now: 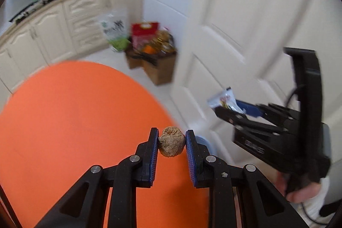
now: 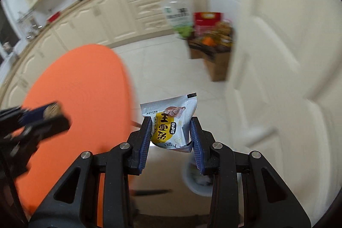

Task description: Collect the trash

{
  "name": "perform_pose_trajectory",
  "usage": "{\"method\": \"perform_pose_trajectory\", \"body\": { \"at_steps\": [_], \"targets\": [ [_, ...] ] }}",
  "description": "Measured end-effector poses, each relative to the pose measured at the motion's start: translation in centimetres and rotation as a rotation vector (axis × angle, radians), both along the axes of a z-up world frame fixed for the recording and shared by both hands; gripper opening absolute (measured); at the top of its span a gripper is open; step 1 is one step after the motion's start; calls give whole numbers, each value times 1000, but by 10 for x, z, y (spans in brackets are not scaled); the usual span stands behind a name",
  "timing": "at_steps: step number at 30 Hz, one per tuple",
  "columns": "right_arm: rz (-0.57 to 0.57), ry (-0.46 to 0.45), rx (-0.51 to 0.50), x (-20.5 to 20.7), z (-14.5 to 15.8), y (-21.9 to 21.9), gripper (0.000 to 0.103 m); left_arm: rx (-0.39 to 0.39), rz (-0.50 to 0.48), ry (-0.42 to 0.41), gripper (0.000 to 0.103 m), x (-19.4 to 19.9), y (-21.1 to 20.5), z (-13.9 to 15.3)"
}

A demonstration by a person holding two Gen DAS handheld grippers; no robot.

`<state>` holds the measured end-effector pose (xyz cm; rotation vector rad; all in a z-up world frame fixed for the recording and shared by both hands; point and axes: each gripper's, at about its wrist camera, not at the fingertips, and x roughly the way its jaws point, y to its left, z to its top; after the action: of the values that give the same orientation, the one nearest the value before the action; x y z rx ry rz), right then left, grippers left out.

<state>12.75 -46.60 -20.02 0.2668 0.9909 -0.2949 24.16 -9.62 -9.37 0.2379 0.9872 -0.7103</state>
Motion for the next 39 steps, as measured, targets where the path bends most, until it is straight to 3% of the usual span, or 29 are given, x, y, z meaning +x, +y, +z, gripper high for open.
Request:
{"method": "perform_pose_trajectory", "body": {
  "at_steps": [2, 6, 9, 11, 14, 18, 20, 21, 23, 25, 29, 32, 36, 39],
  "targets": [
    [-39, 27, -9, -28, -14, -20, 34, 34, -9, 28, 21, -21, -21, -17],
    [-64, 109, 5, -58, -52, -41, 35, 123, -9, 114, 20, -44, -57, -78],
    [-76, 182, 29, -66, -86, -51, 35, 175, -5, 100, 21, -47, -75, -110],
    [-87, 208, 51, -70, -103, -59, 35, 180, -4, 156, 21, -44, -83, -132],
    [-97, 240, 76, -77, -124, -73, 37, 199, 7, 158, 21, -27, -103, -157],
    [-93, 241, 161, -71, -141, -87, 44, 239, 34, 211, 22, -6, -124, -189],
    [-90, 242, 155, -71, -147, -93, 48, 257, 43, 214, 23, 6, -139, -198],
    [-96, 246, 151, -70, -148, -95, 56, 266, 54, 211, 24, 12, -140, -202],
    [-108, 244, 150, -73, -149, -101, 63, 265, 61, 216, 29, 21, -144, -207],
    [-118, 246, 145, -74, -149, -105, 64, 276, 74, 225, 45, 29, -169, -217],
    [-147, 254, 124, -80, -143, -111, 69, 269, 65, 255, 52, 47, -184, -226],
    [-171, 254, 83, -88, -130, -108, 69, 294, 40, 256, 55, 38, -186, -217],
    [-217, 201, 42, -108, -93, -98, 69, 305, -14, 154, 55, 9, -189, -183],
    [-264, 119, -4, -129, -49, -82, 70, 248, -5, 56, 55, -14, -176, -138]
  ]
}}
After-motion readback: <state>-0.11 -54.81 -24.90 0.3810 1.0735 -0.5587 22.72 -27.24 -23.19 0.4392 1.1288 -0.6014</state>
